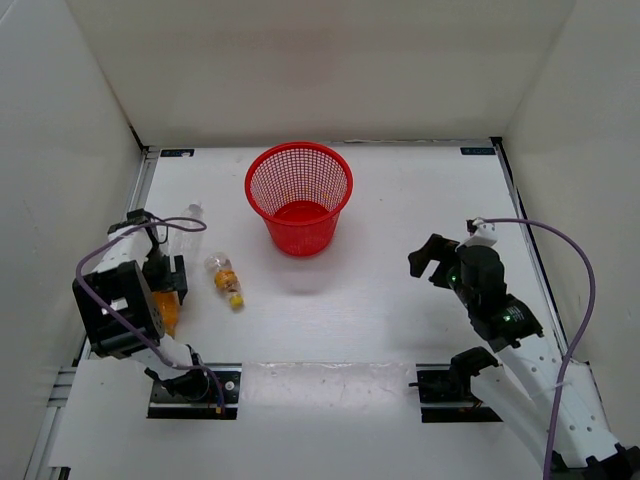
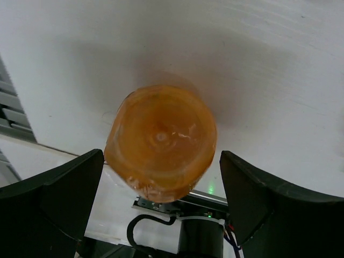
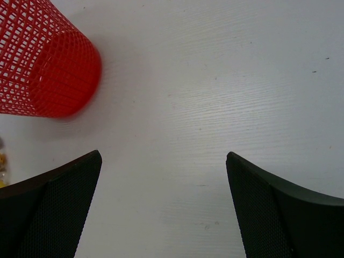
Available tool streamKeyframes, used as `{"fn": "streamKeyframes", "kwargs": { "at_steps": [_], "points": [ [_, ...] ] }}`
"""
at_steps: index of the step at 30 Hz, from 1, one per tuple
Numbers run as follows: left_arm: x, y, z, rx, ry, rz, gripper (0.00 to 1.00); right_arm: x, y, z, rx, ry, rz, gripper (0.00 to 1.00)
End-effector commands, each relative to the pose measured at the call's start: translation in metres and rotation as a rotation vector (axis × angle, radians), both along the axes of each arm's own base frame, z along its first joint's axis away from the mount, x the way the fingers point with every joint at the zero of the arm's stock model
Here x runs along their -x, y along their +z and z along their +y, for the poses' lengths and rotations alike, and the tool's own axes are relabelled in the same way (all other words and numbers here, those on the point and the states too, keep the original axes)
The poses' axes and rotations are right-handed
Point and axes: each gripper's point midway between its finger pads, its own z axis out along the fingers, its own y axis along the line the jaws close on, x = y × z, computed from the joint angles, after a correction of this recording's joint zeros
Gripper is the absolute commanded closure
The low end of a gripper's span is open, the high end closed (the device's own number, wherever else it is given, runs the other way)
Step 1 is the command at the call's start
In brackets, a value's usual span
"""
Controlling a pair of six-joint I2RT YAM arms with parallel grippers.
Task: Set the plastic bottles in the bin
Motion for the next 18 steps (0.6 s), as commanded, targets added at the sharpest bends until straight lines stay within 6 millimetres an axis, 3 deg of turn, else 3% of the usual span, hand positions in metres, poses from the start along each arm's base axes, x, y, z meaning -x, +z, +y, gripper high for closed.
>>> {"fn": "streamKeyframes", "kwargs": {
  "at_steps": [1,6,9,10,13,14,16,18],
  "points": [
    [-0.008,-0.008,0.000,0.048,0.027,-0.048,0.00,-0.004,0.008,0.003,0.004,0.017,-0.030,0.00],
    [-0.007,-0.013,0.002,0.085,0.012,-0.047,0.00,-0.004,0.010,0.001,0.005,0.007,-0.040,0.00],
    [-0.005,-0.010,0.003,0.094,-0.003,-0.051,0.18,-0.005,0.012,-0.002,0.014,0.000,-0.052,0.00],
    [-0.004,-0.006,0.000,0.104,-0.004,-0.056,0.30,-0.005,0.012,-0.002,0.014,-0.001,-0.052,0.00],
    [0.000,0.002,0.000,0.111,-0.026,-0.057,0.51,-0.006,0.010,-0.003,0.017,-0.009,-0.054,0.00],
    [0.002,0.008,0.000,0.112,-0.041,-0.055,0.66,-0.006,0.010,-0.003,0.017,-0.009,-0.054,0.00],
    [0.001,0.015,-0.001,0.118,-0.053,-0.065,0.85,-0.006,0.010,-0.003,0.017,-0.009,-0.054,0.00],
    [-0.001,0.029,0.000,0.114,-0.062,-0.071,0.90,-0.007,0.012,-0.003,0.014,-0.009,-0.062,0.00]
  ]
}}
